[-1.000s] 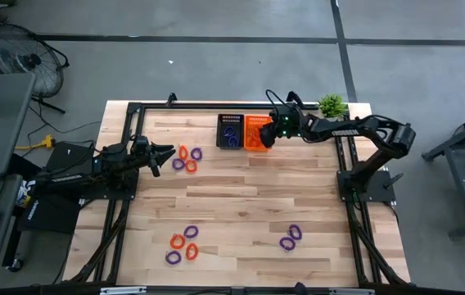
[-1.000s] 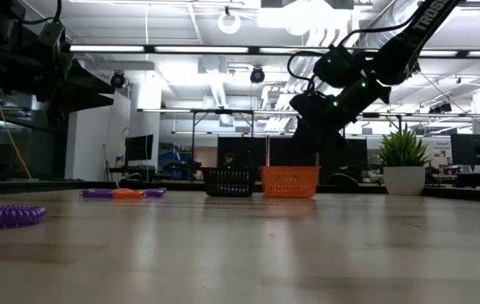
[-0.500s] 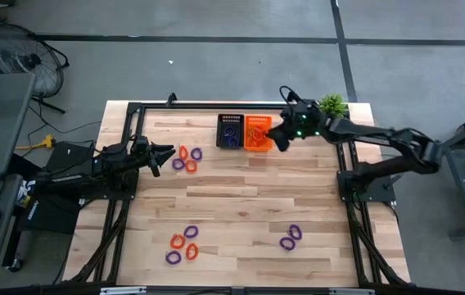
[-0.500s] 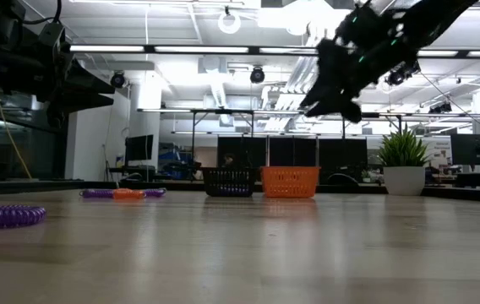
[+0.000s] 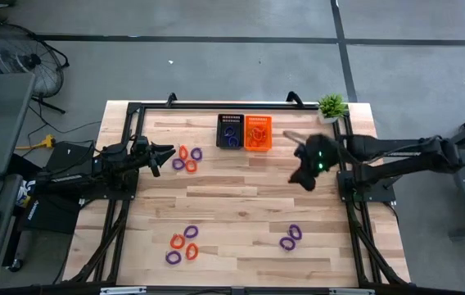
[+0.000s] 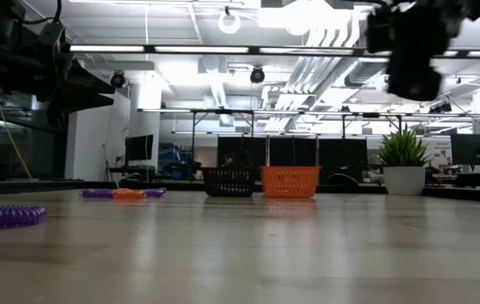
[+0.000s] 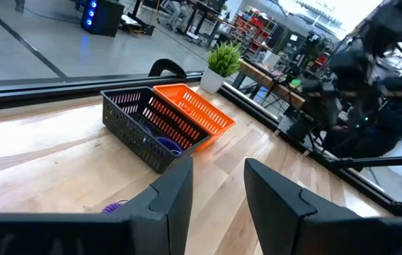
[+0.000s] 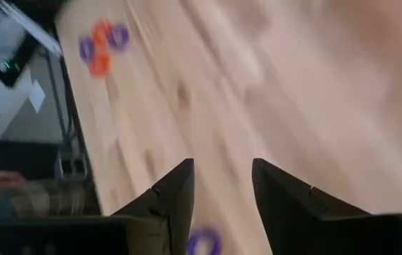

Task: Sort spring keychains
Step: Put the purple spring keychain in the black bin

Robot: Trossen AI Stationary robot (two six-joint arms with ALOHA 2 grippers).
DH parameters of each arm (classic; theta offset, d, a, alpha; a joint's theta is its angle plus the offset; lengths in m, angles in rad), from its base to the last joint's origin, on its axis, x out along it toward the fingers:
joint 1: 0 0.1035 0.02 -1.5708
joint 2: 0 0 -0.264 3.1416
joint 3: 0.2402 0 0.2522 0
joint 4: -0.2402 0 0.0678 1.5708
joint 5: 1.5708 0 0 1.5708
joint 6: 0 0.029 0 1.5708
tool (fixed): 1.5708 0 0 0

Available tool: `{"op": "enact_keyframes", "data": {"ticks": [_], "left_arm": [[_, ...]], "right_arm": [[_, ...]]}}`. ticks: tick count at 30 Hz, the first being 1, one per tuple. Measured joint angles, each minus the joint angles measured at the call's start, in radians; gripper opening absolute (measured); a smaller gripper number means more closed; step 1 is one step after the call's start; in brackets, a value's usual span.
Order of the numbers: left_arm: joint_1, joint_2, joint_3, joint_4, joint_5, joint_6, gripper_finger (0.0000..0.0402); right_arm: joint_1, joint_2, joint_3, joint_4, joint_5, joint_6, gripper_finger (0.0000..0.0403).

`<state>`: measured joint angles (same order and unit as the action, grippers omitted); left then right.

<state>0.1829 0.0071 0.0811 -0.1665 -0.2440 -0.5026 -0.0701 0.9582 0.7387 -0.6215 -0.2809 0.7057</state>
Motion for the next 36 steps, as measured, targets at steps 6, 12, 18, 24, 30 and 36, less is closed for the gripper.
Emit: {"op": "enact_keyframes", "data": {"ticks": [6,12,18,24,30,36], "left_arm": [[0.0,0.0,0.0,0.0,0.0,0.0,0.0126],[0.0,0.0,0.0,0.0,0.0,0.0,0.0126],[0.0,0.0,0.0,0.0,0.0,0.0,0.0126],[0.0,0.0,0.0,0.0,0.0,0.0,0.0126],[0.0,0.0,0.0,0.0,0.0,0.0,0.0126],[0.0,0.0,0.0,0.0,0.0,0.0,0.0126]], "right_arm": [[0.241,0.054,0.0,-0.073,0.069,0.339,0.0137],[0.451,0.17,0.0,-0.07,0.118,0.599,0.0137],[0.575,0.326,0.0,-0.067,0.115,0.758,0.0137],[0.61,0.445,0.0,-0.007,0.122,0.825,0.0137],[0.61,0.528,0.0,0.075,0.125,0.839,0.0137],[0.61,0.577,0.0,0.081,0.129,0.84,0.0137]]}}
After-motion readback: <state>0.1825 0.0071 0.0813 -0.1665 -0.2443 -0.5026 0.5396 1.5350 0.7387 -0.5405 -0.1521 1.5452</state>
